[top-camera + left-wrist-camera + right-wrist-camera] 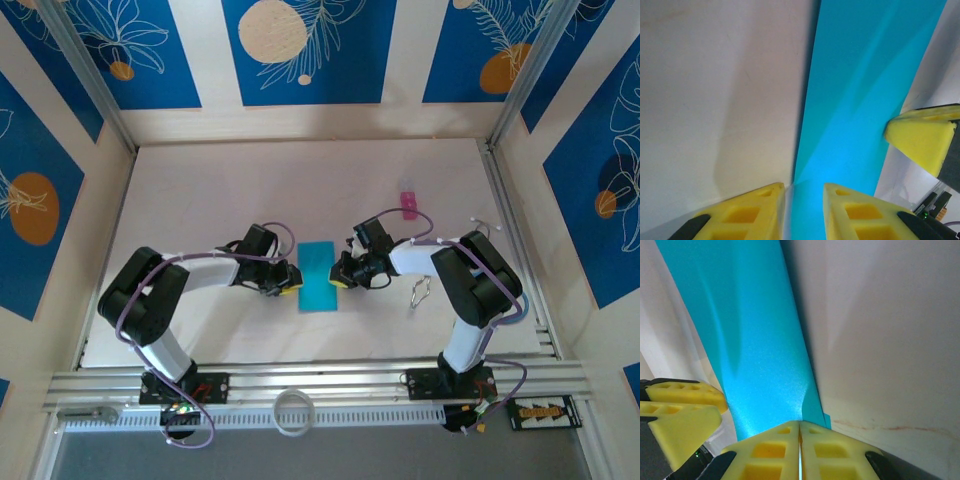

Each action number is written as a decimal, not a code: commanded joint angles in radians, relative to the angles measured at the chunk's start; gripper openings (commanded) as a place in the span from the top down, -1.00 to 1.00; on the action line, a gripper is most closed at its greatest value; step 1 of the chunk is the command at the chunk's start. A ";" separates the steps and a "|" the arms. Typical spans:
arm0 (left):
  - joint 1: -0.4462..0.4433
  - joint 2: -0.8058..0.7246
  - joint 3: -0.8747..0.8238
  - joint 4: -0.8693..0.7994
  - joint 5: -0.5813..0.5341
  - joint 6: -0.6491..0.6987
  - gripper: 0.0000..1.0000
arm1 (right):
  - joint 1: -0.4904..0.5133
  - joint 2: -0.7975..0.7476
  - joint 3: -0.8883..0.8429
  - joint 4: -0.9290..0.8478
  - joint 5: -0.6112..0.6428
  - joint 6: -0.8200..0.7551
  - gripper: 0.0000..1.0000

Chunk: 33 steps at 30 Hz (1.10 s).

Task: Fold a paper plane with a square sheet of paper (pick it up from the middle)
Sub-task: Third fold the triangle at the center of the table.

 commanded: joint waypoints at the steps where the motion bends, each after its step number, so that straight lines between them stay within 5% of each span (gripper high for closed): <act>1: -0.024 -0.022 -0.022 -0.055 0.060 0.000 0.48 | -0.003 0.042 -0.016 -0.052 0.046 0.000 0.80; 33: -0.004 -0.003 -0.034 0.131 -0.003 -0.087 0.50 | -0.010 0.046 -0.008 -0.055 0.024 -0.022 0.79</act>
